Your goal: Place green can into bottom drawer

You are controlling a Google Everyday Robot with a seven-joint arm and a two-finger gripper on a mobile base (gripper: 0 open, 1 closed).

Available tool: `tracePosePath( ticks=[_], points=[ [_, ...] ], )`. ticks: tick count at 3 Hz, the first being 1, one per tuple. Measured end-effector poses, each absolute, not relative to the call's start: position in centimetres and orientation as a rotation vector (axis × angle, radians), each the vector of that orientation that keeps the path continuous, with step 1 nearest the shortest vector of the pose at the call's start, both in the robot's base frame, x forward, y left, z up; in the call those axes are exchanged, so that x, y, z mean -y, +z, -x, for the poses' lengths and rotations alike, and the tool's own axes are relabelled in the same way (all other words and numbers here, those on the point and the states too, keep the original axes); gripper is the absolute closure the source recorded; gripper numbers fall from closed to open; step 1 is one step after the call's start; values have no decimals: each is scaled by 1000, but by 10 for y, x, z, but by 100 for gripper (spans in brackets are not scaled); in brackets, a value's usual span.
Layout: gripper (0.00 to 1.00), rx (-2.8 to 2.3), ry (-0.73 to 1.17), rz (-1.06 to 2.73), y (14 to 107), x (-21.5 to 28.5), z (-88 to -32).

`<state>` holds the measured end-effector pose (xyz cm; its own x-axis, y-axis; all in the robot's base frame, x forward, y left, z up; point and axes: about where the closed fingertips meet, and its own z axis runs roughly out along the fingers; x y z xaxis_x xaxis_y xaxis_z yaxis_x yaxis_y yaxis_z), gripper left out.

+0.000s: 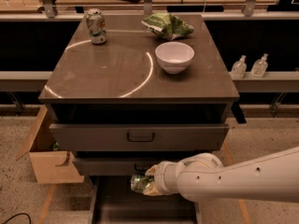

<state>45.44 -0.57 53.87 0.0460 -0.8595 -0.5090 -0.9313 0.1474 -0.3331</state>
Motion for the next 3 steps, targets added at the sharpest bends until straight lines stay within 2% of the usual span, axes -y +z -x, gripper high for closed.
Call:
tracePosePath(
  ticks=[3],
  points=[
    [100,-1696,292,1611,456,-18,-454]
  ],
)
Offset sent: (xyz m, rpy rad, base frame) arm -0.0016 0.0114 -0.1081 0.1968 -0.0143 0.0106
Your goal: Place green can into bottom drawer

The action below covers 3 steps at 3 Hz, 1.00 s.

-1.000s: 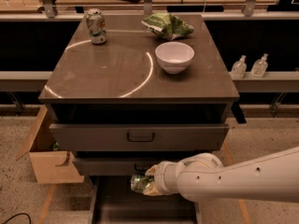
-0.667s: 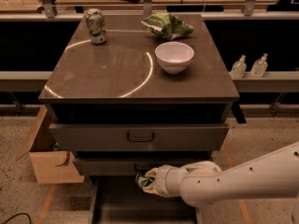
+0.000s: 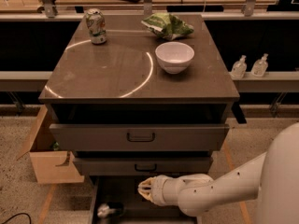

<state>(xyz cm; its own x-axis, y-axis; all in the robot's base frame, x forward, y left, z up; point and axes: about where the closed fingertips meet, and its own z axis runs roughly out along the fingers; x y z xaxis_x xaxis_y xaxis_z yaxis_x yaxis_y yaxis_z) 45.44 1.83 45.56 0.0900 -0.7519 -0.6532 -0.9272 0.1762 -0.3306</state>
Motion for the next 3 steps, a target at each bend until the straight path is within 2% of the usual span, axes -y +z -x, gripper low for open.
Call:
tracePosePath(
  ticks=[1,3],
  points=[
    [83,-1675,327,1606,441,-23,-448],
    [36,-1692,338,1631,427,-5,-440]
  ],
)
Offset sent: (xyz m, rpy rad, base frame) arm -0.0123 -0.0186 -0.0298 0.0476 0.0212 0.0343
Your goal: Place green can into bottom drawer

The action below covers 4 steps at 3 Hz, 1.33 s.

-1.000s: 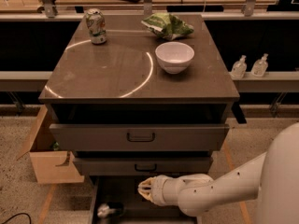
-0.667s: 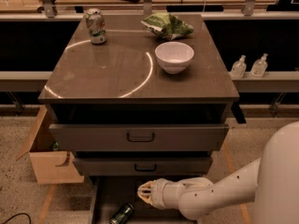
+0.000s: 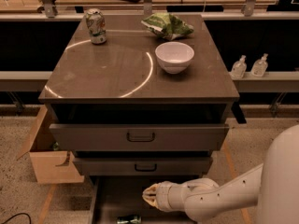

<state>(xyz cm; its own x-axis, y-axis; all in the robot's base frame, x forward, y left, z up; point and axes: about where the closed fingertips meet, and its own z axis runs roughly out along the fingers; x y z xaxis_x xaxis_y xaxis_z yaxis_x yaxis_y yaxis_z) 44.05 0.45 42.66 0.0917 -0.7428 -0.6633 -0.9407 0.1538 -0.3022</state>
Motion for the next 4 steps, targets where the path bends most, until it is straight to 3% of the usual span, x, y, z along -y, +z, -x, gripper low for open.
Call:
tracePosePath(
  ticks=[1,2,4],
  points=[
    [12,-1775,299,1657,420,30,-435],
    [0,-1902,185,1652,422,84,-446],
    [0,-1937,183,1618,420,89,-447]
  ],
)
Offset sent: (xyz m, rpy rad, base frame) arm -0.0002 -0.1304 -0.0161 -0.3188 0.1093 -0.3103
